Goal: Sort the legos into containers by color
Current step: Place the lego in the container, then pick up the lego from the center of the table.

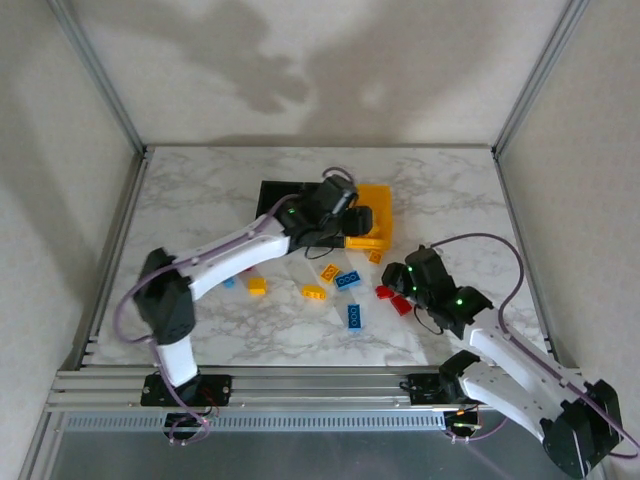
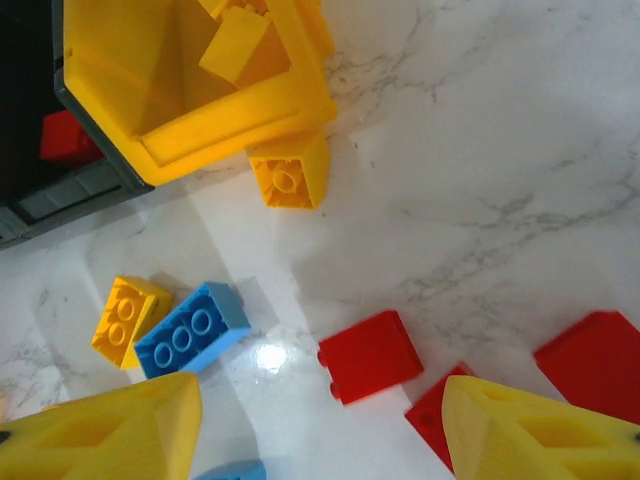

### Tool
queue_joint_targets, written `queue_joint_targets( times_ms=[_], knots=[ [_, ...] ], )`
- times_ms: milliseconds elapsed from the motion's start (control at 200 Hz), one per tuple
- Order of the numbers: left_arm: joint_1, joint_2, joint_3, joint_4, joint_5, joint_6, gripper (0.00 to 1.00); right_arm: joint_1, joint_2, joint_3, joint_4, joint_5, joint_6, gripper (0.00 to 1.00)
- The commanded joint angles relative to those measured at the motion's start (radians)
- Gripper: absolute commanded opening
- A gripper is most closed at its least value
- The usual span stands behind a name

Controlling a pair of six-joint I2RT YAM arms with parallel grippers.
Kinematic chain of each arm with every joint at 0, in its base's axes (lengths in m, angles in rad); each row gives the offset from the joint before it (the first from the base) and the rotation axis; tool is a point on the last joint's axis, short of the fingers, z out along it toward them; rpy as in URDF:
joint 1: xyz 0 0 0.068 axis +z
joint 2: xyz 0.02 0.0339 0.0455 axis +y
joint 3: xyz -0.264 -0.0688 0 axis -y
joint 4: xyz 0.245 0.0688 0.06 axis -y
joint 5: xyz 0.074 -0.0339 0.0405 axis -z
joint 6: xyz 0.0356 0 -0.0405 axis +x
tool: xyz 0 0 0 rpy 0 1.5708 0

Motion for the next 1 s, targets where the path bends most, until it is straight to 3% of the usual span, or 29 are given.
queue_joint_targets(
  times_ms=[0, 175, 355, 686, 996],
  knots=[
    [0.006, -0.130, -0.184, 0.081, 0.034, -0.039, 0.65, 0.007, 0.114, 0.048, 0.121, 0.047, -0.049, 0.66],
    [0.017, -0.346, -0.434, 0.128, 0.060, -0.089, 0.67, 0.010, 0.291, 0.086, 0.205, 0.082, -0.064, 0.66],
    [0.020, -0.466, -0.540, 0.116, 0.045, -0.108, 0.69, 0.009, 0.437, 0.114, 0.284, 0.103, -0.100, 0.68],
    [0.025, -0.471, -0.547, 0.073, 0.010, -0.112, 0.69, 0.008, 0.664, 0.183, 0.388, 0.154, -0.108, 0.68],
    [0.026, -0.460, -0.549, 0.054, -0.009, -0.120, 0.69, 0.009, 0.780, 0.219, 0.427, 0.191, -0.073, 0.63]
  ],
)
